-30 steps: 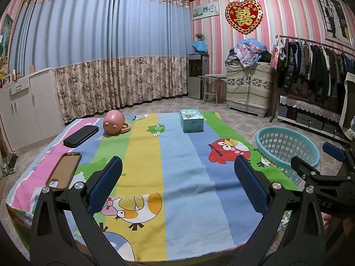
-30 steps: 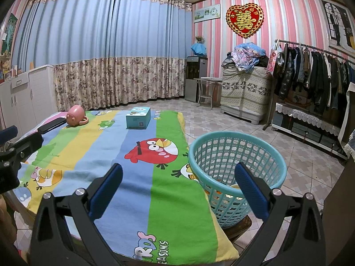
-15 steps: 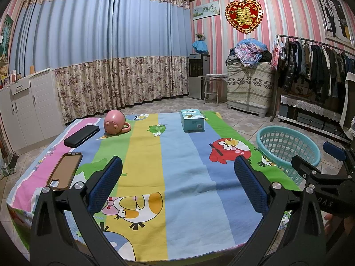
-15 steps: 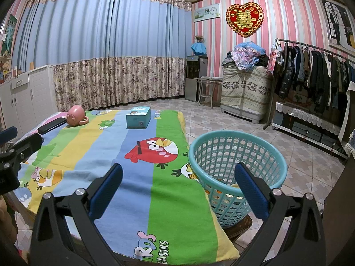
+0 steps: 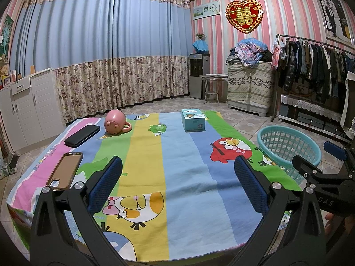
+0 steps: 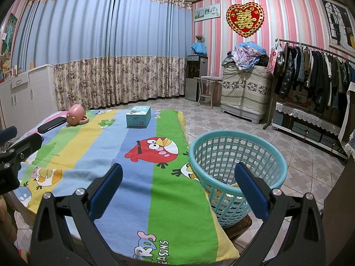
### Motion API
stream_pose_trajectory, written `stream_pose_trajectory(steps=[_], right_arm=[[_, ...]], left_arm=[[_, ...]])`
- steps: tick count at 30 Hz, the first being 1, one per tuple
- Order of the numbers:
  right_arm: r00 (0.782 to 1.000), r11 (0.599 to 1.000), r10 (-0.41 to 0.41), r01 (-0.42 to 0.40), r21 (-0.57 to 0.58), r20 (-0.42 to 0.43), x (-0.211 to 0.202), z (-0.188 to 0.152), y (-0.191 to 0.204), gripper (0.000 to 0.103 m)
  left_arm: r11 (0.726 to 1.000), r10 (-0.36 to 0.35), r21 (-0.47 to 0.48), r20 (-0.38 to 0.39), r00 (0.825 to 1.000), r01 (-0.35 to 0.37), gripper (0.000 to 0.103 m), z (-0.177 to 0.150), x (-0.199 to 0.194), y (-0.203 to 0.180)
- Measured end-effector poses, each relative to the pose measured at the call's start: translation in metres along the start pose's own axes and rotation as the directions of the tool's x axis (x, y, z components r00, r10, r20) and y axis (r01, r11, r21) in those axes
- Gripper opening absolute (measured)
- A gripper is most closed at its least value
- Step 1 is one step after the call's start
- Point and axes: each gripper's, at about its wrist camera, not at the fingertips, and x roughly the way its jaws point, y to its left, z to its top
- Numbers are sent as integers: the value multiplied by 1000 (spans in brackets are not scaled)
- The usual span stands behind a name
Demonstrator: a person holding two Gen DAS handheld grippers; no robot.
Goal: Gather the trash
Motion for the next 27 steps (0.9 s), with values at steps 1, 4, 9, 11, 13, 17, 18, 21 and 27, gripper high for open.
stream_pose_trajectory(steps=[1,4,9,11,13,17,18,21,27], right_arm=[[1000,1000,0,0,0,0,0,0,0,98],[1000,1000,0,0,1,0,-1,0,0,98],[1000,1000,1,-1,-1,0,0,0,0,98],[1000,1000,0,0,-1,0,0,1,0,98],[1000,1000,0,0,0,-1,0,1,0,98],[1000,1000,1,-1,2,-1,1,-1,-1,98],[1000,1000,0,0,1,-1,0,-1,-1,98],[1000,1000,0,0,-1,-1,0,-1,-1,98],[1000,1000,1,-1,1,-1,0,0,-1,98]], left_arm=[[1000,-1,0,-1,1000,1,98,0,0,0],[1000,0,0,-2,1000,0,98,0,0,0],[1000,2,2,-2,1000,-2,98,0,0,2],[1000,2,0,-2,1000,-2,98,0,0,2],[1000,0,-1,-3,1000,0,98,0,0,2],[1000,1,2,-2,1000,-1,98,0,0,2],[1000,1,3,-1,1000,-1,98,0,0,2],[1000,2,1,-1,1000,-2,98,0,0,1],[1000,3,2,0,1000,-3,98,0,0,1]])
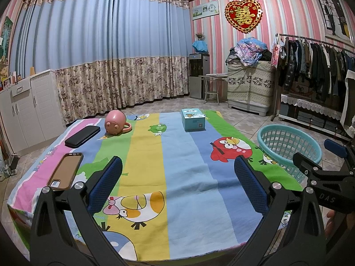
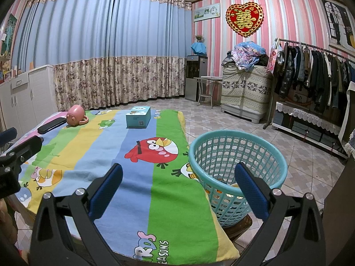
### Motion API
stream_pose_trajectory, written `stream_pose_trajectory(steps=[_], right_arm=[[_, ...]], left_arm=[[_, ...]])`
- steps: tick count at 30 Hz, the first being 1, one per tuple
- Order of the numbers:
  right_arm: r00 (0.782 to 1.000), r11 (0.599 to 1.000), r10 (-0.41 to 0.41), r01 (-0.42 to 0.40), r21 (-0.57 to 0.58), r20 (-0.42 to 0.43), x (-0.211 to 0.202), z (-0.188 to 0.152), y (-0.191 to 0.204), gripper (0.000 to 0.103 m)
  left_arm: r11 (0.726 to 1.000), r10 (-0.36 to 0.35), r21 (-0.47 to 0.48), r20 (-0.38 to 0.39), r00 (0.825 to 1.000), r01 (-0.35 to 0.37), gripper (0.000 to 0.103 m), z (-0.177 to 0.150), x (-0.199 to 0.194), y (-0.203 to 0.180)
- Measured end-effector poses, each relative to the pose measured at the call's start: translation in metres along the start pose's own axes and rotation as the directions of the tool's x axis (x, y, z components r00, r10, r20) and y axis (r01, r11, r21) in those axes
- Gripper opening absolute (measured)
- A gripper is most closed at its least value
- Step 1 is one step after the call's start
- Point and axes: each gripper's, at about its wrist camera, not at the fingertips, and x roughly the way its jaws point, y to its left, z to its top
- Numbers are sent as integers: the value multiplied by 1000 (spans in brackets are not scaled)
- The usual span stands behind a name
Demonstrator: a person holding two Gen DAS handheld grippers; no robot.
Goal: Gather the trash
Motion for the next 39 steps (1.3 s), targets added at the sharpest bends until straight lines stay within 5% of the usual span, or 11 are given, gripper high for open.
stream_pose_trajectory(steps=[39], right_arm=[[1000,1000,1,-1,-1,-2,1,0,-1,98]], left_arm=[[1000,3,3,1,1000,-3,98,-1,1,3]])
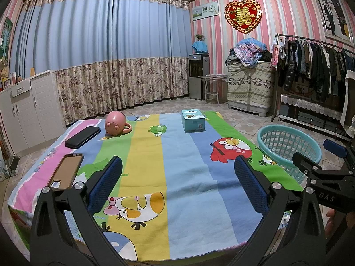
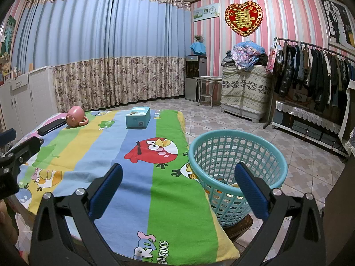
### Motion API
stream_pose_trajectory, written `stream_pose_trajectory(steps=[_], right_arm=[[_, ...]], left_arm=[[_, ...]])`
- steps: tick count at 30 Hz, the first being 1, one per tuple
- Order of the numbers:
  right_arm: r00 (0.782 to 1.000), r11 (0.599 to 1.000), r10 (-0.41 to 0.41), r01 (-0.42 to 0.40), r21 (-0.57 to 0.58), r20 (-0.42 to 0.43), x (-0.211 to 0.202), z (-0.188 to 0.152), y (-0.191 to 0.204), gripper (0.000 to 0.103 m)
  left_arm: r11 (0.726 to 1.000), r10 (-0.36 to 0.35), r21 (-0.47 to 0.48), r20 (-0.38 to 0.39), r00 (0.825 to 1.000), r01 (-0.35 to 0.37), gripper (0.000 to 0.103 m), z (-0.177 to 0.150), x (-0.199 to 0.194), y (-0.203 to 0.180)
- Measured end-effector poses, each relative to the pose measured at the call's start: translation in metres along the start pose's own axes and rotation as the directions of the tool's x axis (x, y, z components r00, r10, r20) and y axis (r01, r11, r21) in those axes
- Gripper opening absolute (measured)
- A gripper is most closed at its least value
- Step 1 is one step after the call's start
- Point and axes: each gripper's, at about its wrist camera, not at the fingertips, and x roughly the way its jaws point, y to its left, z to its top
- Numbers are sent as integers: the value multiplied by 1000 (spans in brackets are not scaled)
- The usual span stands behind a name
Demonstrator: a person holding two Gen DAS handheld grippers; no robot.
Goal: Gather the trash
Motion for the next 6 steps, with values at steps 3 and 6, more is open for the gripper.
stream_pose_trajectory(steps=[3,6], right_arm=[[1000,1000,0,0,0,0,0,0,0,98],[1000,1000,0,0,1,0,0,0,0,98]], left_arm=[[1000,-5,0,-3,1000,5,98,0,0,5],[1000,-5,1,-2,1000,5,98,0,0,4]])
